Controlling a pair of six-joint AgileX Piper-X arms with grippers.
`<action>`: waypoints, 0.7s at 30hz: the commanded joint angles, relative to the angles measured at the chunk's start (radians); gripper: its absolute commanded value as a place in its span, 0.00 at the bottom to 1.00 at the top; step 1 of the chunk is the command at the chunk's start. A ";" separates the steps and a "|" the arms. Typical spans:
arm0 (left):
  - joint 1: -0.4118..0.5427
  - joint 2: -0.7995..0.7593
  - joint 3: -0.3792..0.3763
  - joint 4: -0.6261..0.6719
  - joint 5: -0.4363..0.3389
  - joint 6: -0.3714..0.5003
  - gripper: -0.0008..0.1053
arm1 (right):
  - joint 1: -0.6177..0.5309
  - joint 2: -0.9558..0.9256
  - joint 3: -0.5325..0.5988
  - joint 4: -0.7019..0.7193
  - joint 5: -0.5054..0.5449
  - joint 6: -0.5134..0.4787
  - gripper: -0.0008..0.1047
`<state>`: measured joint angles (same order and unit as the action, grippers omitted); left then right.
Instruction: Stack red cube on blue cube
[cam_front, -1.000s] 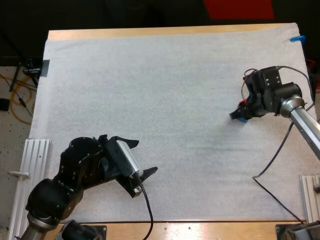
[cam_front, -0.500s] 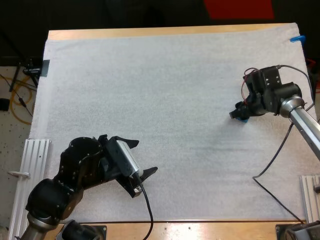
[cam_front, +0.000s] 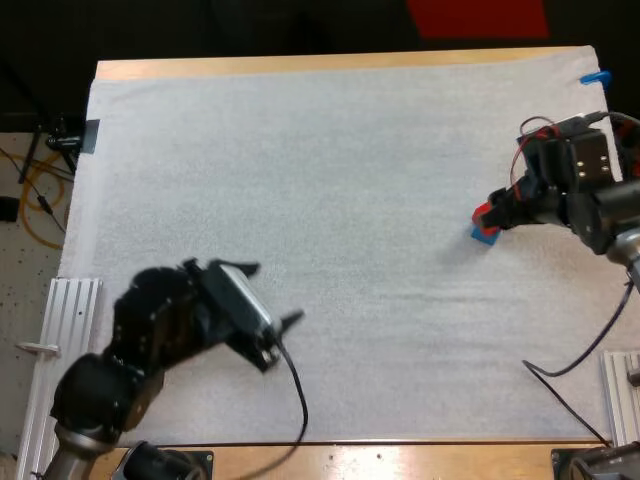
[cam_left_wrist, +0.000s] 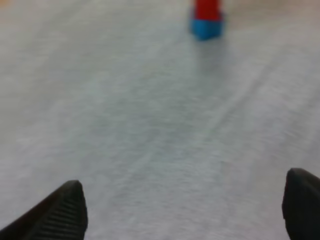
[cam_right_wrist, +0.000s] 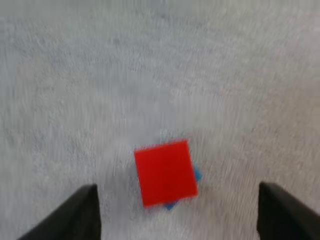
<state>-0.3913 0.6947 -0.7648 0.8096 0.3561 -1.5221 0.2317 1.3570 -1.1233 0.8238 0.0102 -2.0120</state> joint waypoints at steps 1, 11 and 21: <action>0.060 0.014 -0.006 -0.031 -0.004 -0.023 0.73 | -0.028 -0.019 -0.005 -0.025 -0.010 0.031 0.61; 0.455 0.018 -0.075 -0.089 0.039 -0.029 0.73 | -0.264 -0.181 -0.002 0.001 -0.018 0.071 0.61; 0.455 -0.203 -0.075 0.019 0.011 -0.029 0.73 | -0.295 -0.507 0.024 0.101 -0.040 0.071 0.61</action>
<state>0.0688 0.5072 -0.8381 0.8240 0.3726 -1.5407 -0.0635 0.8724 -1.1053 0.9124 -0.0213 -1.9448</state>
